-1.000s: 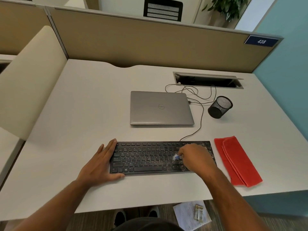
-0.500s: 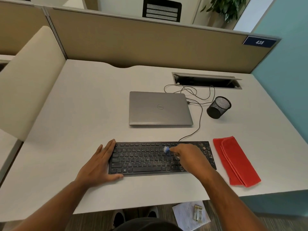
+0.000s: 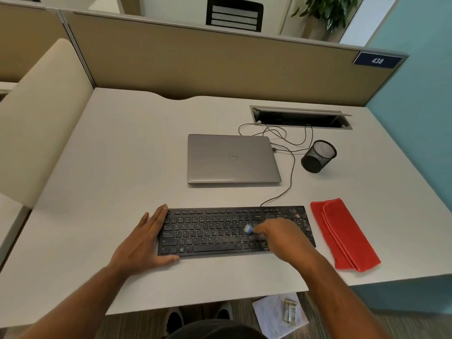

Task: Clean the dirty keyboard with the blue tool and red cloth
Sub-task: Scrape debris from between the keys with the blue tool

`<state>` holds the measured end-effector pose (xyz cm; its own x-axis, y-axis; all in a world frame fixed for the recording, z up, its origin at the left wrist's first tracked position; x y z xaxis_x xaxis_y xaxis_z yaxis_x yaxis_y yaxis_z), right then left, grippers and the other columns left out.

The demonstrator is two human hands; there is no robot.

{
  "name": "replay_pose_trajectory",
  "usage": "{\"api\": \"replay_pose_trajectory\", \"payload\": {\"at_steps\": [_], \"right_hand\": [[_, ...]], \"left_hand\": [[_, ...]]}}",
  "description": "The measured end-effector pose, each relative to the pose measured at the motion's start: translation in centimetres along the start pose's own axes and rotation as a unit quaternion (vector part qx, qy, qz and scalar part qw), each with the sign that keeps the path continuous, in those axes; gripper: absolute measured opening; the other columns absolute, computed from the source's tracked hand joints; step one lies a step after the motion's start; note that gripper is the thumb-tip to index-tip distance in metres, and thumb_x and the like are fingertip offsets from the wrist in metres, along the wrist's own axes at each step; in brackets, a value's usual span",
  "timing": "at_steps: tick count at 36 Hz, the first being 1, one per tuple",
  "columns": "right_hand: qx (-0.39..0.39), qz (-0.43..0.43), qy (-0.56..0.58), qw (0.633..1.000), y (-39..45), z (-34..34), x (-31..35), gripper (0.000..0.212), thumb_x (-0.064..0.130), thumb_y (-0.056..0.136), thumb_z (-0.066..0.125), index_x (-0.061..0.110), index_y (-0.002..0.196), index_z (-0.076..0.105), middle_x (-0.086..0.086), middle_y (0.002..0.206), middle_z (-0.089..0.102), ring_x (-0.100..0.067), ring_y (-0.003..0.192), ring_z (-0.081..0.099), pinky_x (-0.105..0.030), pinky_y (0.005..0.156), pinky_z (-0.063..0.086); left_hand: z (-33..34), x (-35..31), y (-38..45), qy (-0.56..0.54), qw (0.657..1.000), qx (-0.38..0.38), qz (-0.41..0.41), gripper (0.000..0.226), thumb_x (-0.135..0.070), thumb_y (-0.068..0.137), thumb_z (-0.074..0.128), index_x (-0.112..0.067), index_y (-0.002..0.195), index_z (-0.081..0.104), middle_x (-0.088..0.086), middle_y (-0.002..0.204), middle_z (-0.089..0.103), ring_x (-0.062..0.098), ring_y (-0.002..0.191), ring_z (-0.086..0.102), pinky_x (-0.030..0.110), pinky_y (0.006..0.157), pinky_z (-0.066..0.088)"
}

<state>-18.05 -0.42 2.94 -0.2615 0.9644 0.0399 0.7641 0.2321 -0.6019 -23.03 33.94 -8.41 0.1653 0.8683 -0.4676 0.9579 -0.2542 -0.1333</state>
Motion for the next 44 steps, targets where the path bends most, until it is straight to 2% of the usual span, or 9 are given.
{"api": "replay_pose_trajectory", "payload": {"at_steps": [3, 9, 15, 18, 26, 30, 34, 39, 44], "right_hand": [[-0.071, -0.026, 0.047, 0.996, -0.7, 0.2, -0.8, 0.041, 0.007, 0.092, 0.051, 0.031, 0.12, 0.069, -0.001, 0.11, 0.069, -0.027, 0.105, 0.066, -0.035, 0.084, 0.052], [-0.055, 0.013, -0.001, 0.998, -0.1, -0.3, 0.5, 0.081, -0.009, 0.09, 0.054, 0.042, 0.151, 0.038, -0.003, 0.14, 0.059, -0.026, 0.116, 0.063, -0.035, 0.097, 0.05], [-0.109, 0.01, 0.092, 0.99, -0.6, 0.9, -1.5, 0.051, 0.0, 0.093, 0.053, 0.039, 0.122, 0.068, 0.004, 0.104, 0.072, -0.016, 0.084, 0.065, -0.03, 0.077, 0.052], [-0.14, 0.025, 0.112, 0.983, -0.4, -0.3, -1.7, 0.054, 0.001, 0.094, 0.048, 0.033, 0.136, 0.06, -0.003, 0.123, 0.067, -0.023, 0.106, 0.064, -0.033, 0.09, 0.052], [0.045, 0.063, 0.04, 0.996, 0.1, -0.2, -1.1, 0.056, 0.002, 0.096, 0.054, 0.026, 0.146, 0.05, -0.009, 0.144, 0.055, -0.029, 0.126, 0.057, -0.037, 0.104, 0.045], [-0.102, 0.031, 0.06, 0.992, -1.1, -1.1, -1.5, 0.049, 0.001, 0.093, 0.049, 0.027, 0.133, 0.062, -0.008, 0.122, 0.067, -0.028, 0.109, 0.063, -0.036, 0.09, 0.051], [0.005, 0.06, 0.01, 0.998, 0.0, -0.3, -0.6, 0.081, -0.009, 0.09, 0.055, 0.037, 0.154, 0.033, -0.008, 0.141, 0.058, -0.029, 0.119, 0.061, -0.038, 0.098, 0.05], [-0.039, 0.031, 0.029, 0.998, -0.6, 0.2, -1.5, 0.059, -0.004, 0.093, 0.053, 0.037, 0.135, 0.06, -0.002, 0.129, 0.067, -0.021, 0.104, 0.066, -0.026, 0.083, 0.048], [-0.111, 0.025, 0.052, 0.992, -1.1, -0.3, -1.0, 0.064, -0.003, 0.095, 0.049, 0.043, 0.139, 0.055, -0.001, 0.13, 0.067, -0.021, 0.107, 0.066, -0.028, 0.088, 0.05]], "left_hand": [[-0.1, -0.1, 0.0, 0.002, 1.0, -0.001, 0.0, 0.139, -0.096, 0.069, 0.056, -0.026, 0.162, -0.019, -0.011, 0.172, -0.011, 0.011, 0.157, -0.004, 0.026, 0.126, -0.012], [0.0, 0.0, 0.0, 0.002, 1.0, 0.0, -0.004, 0.139, -0.096, 0.069, 0.057, -0.027, 0.162, -0.02, -0.011, 0.172, -0.011, 0.012, 0.158, -0.003, 0.029, 0.128, -0.008], [-0.4, -0.4, -0.1, 0.004, 1.0, -0.005, 0.011, 0.137, -0.093, 0.071, 0.058, -0.024, 0.163, -0.016, -0.009, 0.172, -0.01, 0.002, 0.155, -0.007, 0.024, 0.126, -0.012], [-0.5, -0.6, -0.1, 0.0, 1.0, -0.007, 0.01, 0.136, -0.09, 0.071, 0.061, -0.024, 0.163, -0.015, -0.011, 0.17, -0.01, -0.006, 0.148, -0.015, 0.018, 0.122, -0.016], [-0.5, -0.7, -0.2, 0.002, 1.0, 0.001, 0.002, 0.137, -0.091, 0.07, 0.061, -0.026, 0.162, -0.016, -0.011, 0.171, -0.009, 0.001, 0.15, -0.01, 0.017, 0.121, -0.017], [-0.6, -0.8, -0.2, 0.002, 1.0, 0.004, 0.0, 0.137, -0.091, 0.07, 0.061, -0.026, 0.162, -0.018, -0.01, 0.171, -0.01, 0.003, 0.152, -0.009, 0.017, 0.121, -0.017], [-0.7, -0.9, -0.3, -0.001, 1.0, 0.004, -0.004, 0.136, -0.087, 0.071, 0.066, -0.027, 0.161, -0.017, -0.013, 0.169, -0.012, -0.001, 0.148, -0.013, 0.012, 0.117, -0.021], [-0.7, -1.0, -0.2, -0.005, 1.0, 0.01, -0.011, 0.136, -0.086, 0.071, 0.067, -0.029, 0.161, -0.017, -0.015, 0.168, -0.014, 0.005, 0.15, -0.01, 0.01, 0.115, -0.022], [-0.4, -0.5, -0.2, -0.002, 1.0, 0.017, -0.011, 0.137, -0.094, 0.069, 0.058, -0.028, 0.162, -0.019, -0.01, 0.171, -0.009, 0.009, 0.155, -0.004, 0.019, 0.123, -0.016]]}}
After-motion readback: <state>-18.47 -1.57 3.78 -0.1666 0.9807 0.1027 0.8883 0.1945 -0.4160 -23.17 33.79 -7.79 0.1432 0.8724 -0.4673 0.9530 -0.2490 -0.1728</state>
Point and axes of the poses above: each hand's wrist, its own y-axis towards the middle knuckle, its own z-axis out of the palm, x = y × z, the point moved 3 cm from there along y, towards the middle knuckle
